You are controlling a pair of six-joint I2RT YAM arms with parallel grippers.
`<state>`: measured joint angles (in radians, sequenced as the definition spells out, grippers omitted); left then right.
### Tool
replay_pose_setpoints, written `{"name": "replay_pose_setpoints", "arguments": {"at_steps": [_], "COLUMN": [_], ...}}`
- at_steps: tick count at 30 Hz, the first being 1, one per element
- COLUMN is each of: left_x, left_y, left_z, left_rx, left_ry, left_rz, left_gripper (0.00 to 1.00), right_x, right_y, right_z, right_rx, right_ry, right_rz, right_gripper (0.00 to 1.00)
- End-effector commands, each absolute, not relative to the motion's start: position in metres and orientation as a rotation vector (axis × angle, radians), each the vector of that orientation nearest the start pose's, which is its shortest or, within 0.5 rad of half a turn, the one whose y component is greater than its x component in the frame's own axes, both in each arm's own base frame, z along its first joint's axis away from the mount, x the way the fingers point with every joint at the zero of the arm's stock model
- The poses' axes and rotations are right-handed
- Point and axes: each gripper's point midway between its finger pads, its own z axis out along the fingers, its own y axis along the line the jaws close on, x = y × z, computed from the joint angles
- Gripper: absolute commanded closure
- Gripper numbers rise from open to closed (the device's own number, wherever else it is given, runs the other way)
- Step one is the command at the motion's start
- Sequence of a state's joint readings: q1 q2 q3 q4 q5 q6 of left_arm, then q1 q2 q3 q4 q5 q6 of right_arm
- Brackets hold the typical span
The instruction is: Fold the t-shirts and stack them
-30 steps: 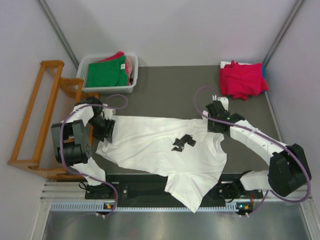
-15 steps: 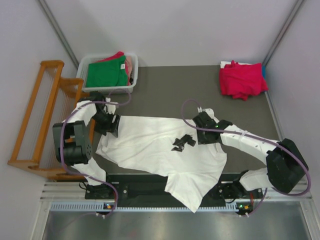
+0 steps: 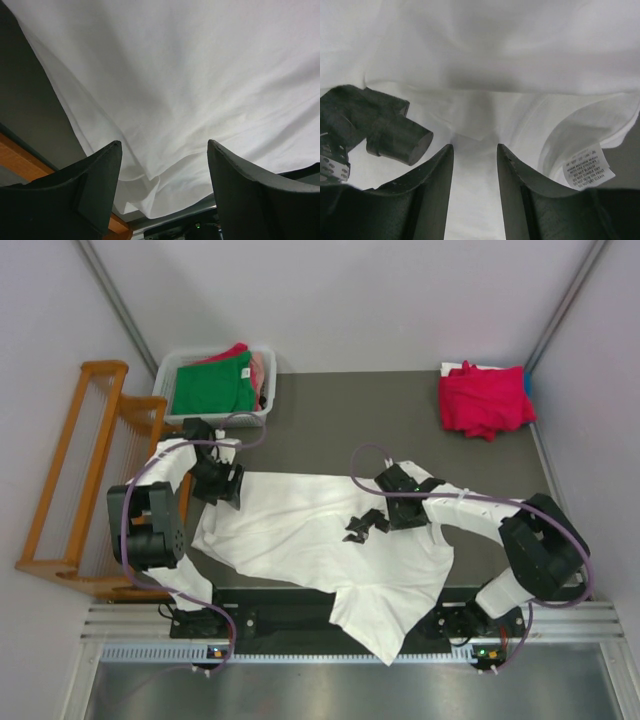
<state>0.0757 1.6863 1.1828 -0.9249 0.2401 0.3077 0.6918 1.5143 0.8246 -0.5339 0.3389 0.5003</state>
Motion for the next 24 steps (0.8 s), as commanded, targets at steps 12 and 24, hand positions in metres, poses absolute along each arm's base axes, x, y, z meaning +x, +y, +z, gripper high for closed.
{"name": "replay_pose_setpoints", "arguments": {"at_steps": [12,24], "left_x": [0.292,0.285], "left_y": [-0.005,0.003], "left_z": [0.058,0.059], "left_rx": [0.372,0.399], "left_ry": [2.887,2.891], "left_rz": [-0.273,-0.205], "left_gripper": [0.26,0.26], "right_x": [0.280,0.274], "right_y": [0.167,0.160], "right_z": [0.037,0.035], "right_rx": [-0.170,-0.130], "right_ry": [2.571,2.568], "right_rz": [-0.079,-0.078], "right_gripper": [0.62,0.92]}}
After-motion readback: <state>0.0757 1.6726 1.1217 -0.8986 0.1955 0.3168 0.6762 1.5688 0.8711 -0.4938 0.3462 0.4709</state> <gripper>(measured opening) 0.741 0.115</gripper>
